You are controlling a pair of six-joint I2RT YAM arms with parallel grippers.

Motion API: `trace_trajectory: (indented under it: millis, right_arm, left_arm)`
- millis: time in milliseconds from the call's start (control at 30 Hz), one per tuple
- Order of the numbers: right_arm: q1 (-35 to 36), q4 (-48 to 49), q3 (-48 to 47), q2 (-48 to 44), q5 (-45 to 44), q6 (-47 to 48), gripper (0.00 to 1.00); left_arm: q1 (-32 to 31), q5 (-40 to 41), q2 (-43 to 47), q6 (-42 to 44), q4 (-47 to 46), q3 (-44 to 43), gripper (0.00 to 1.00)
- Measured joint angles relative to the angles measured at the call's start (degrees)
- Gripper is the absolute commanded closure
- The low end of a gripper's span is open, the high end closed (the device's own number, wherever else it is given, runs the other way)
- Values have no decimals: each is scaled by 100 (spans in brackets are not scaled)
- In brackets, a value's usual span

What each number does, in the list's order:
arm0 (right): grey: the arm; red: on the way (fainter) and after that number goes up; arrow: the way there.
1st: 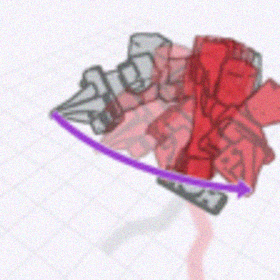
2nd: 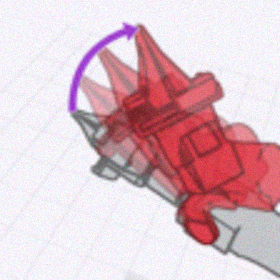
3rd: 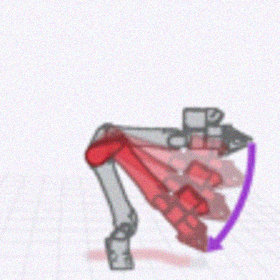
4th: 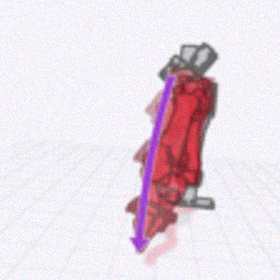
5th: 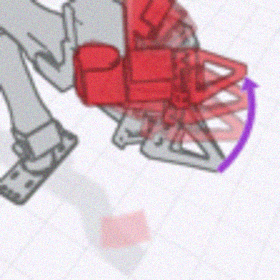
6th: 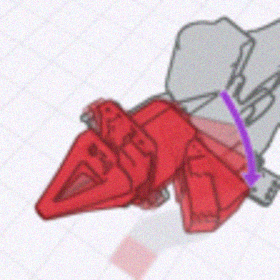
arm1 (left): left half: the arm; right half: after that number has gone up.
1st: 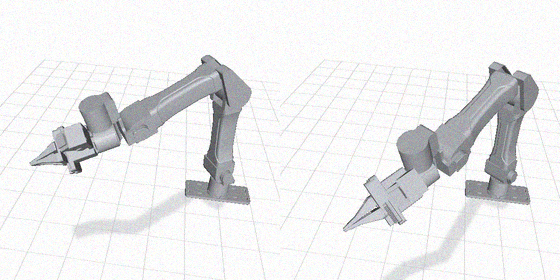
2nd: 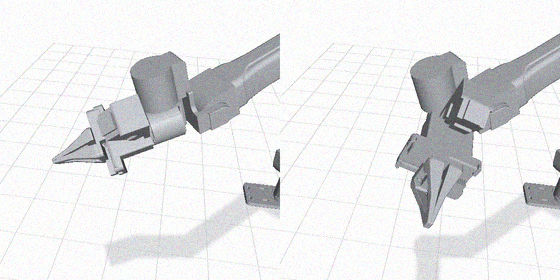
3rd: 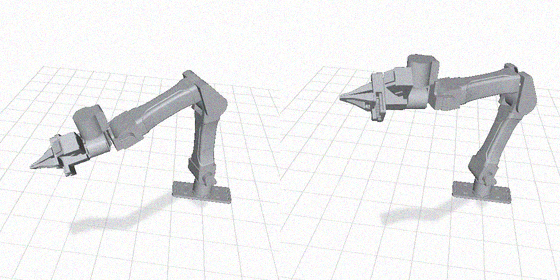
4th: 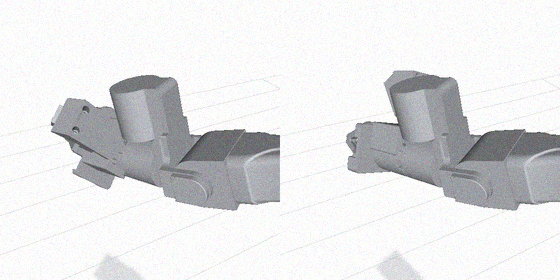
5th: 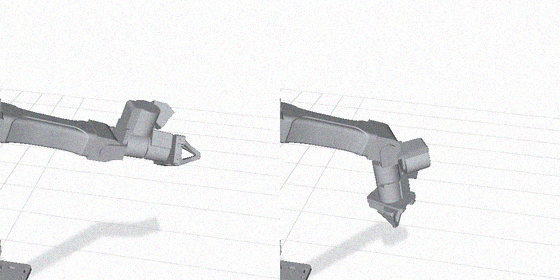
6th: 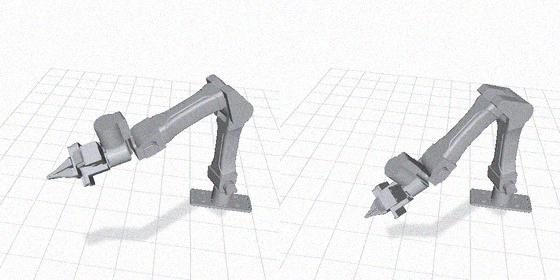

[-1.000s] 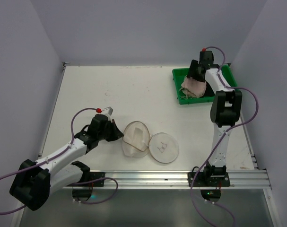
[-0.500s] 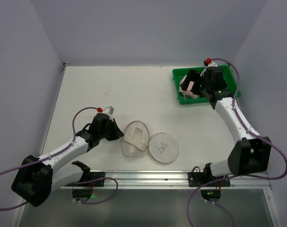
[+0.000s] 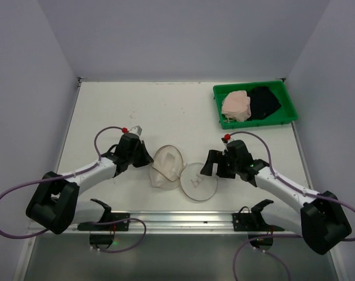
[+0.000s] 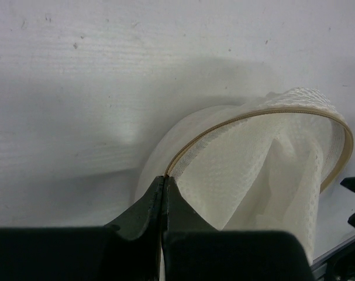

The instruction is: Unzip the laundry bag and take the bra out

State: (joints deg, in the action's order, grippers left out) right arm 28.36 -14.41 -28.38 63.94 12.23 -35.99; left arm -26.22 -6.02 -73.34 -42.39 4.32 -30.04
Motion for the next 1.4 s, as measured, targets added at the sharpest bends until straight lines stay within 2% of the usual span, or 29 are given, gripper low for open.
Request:
trace_trajectory:
  millis: [167,267,533,700,1100,1267,1400]
  right_arm:
    - [424,345,195,-557,363,-319,10]
    - [501,610,199,-577,590,-393,12]
    - [501,1364,219,752,1150,-551,12]
    - [494,1510,-37,1329,1233,-518,9]
    - [35,940,-1749,2308,280,240,8]
    - [48,555,-1827,1969,-334,339,9]
    - [46,66,-1445,1290,-885,125,15]
  left_arm:
    - [22,109,-35,-2,-87,-111,100]
    - [35,181,-35,-9,-87,-105,100]
    - [105,251,98,-50,-87,74,100]
    - [151,315,302,-50,-39,96,100]
    - [173,164,1189,-225,96,525,100]
    - [173,90,1366,-439,105,785,100]
    - [173,98,1543,-579,101,925,100]
